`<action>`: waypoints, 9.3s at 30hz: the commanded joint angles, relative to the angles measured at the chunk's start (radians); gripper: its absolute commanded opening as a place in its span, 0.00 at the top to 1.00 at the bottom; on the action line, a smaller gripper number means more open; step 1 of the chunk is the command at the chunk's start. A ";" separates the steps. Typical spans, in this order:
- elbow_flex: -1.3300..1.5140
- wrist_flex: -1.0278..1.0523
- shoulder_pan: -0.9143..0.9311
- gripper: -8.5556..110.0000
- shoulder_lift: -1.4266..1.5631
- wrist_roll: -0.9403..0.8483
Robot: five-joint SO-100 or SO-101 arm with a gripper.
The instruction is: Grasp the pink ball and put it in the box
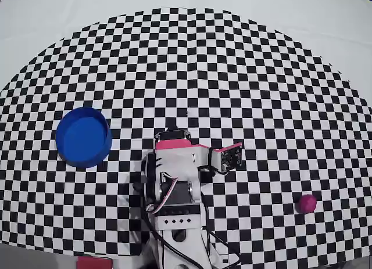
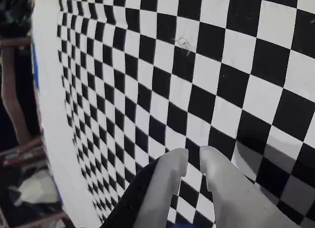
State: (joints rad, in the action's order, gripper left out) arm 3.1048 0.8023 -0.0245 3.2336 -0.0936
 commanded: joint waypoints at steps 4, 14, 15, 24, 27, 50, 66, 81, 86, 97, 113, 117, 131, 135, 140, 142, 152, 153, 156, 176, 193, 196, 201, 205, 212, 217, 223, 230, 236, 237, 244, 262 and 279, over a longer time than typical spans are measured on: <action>0.008 0.003 -0.002 0.93 0.018 -0.005; 0.008 0.003 0.000 0.93 0.018 -0.003; 0.008 0.003 0.002 0.93 0.018 -0.003; 0.008 0.003 0.003 0.93 0.018 0.000; 0.008 0.003 0.006 0.93 0.018 0.002; 0.008 0.003 0.008 0.93 0.018 0.003; 0.008 0.003 0.008 0.93 0.018 0.002; 0.008 -0.003 0.008 0.93 0.018 -0.002; 0.008 -0.057 0.015 0.93 0.000 -0.008; 0.008 -0.362 0.032 0.92 -0.054 -0.009; 0.006 -0.681 0.035 0.92 -0.055 -0.268; 0.008 -0.661 0.037 0.86 -0.060 -0.531; 0.008 -0.635 0.063 0.72 -0.057 -1.371; 0.008 -0.644 0.061 0.72 -0.054 -1.450; 0.008 -0.650 0.066 0.72 -0.054 -1.477; 0.008 -0.653 0.066 0.72 -0.052 -1.483; 0.008 -0.660 0.078 0.72 -0.060 -1.508; 0.008 -0.661 0.080 0.72 -0.061 -1.508; 0.008 -0.661 0.089 0.72 -0.066 -1.508; 0.008 -0.704 0.328 0.71 -0.103 -1.508; 0.008 -0.704 0.589 0.70 -0.110 -1.508; 0.008 -0.704 0.643 0.70 -0.110 -1.508; 0.008 -0.707 0.713 0.70 -0.109 -1.500; 0.008 -0.710 0.769 0.70 -0.104 -1.508; 0.008 -0.721 0.856 0.70 -0.117 -1.500; 0.008 -0.724 0.917 0.70 -0.118 -1.500; 0.008 -0.721 1.012 0.70 -0.124 -1.506; 0.008 -0.719 1.115 0.70 -0.126 -1.508; 0.008 -0.719 1.189 0.70 -0.129 -1.508; 0.008 -0.719 1.198 0.70 -0.129 -1.508; 0.008 -0.718 1.273 0.70 -0.129 -1.508; 0.008 -0.703 1.387 0.70 -0.129 -1.505; 0.008 -0.678 1.427 0.70 -0.170 -1.497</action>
State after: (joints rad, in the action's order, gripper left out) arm 3.1048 0.1197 1.3852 3.0833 -1.5953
